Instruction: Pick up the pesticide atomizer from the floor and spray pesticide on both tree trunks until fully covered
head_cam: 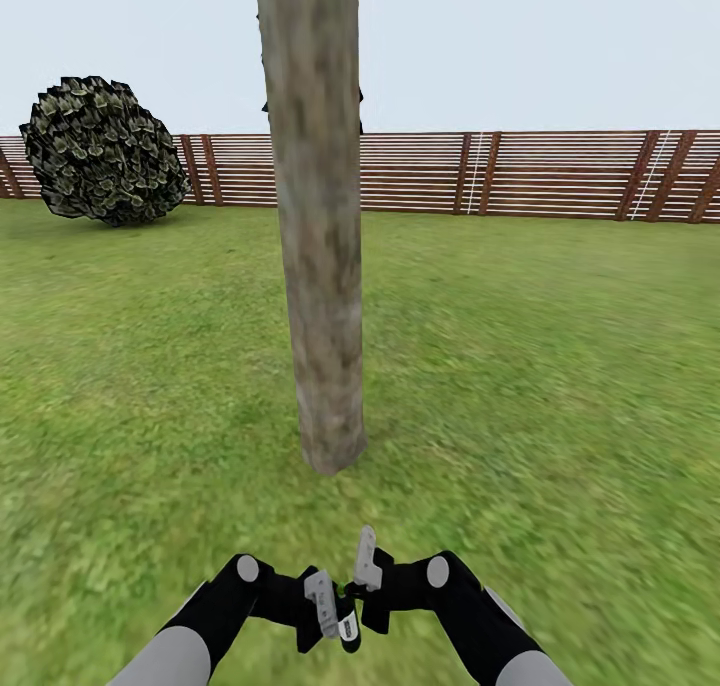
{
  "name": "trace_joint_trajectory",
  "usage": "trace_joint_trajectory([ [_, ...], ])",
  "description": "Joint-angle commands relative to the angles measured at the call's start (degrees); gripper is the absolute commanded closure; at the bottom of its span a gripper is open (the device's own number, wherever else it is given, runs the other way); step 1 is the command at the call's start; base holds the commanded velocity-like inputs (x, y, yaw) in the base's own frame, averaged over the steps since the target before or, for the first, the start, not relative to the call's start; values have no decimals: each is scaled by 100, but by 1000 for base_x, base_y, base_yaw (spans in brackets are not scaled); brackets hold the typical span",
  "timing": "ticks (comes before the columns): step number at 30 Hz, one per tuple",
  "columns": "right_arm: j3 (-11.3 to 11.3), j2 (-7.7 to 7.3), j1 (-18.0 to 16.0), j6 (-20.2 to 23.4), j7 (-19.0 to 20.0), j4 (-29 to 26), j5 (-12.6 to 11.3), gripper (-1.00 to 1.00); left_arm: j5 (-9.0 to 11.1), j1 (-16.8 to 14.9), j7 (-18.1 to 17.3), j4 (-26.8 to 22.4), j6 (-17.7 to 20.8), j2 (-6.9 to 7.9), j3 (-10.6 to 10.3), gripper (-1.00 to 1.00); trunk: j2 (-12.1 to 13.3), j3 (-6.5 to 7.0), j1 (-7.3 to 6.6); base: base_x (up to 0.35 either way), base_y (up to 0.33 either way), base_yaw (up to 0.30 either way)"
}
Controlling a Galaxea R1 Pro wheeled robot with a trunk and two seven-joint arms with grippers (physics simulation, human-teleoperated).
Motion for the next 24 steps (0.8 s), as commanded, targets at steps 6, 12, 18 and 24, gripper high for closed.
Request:
trace_joint_trajectory([
  [6,-5,1,-2,-48,9,-11,52,100,-92,0,-17,1,-55,85,38,100,-2,-5,-1,0,0,0],
  [12,-5,1,-2,-48,8,-5,50,100,-140,3,15,7,-47,401,24,100,-2,-5,-1,0,0,0],
  [18,-8,1,-2,-48,8,-3,50,100,-147,48,18,-2,-44,1162,12,100,-2,-5,-1,0,0,0],
  [24,-34,-18,-2,-61,2,7,42,-100,-210,71,30,-13,-46,1605,14,100,-2,-5,-1,0,0,0],
])
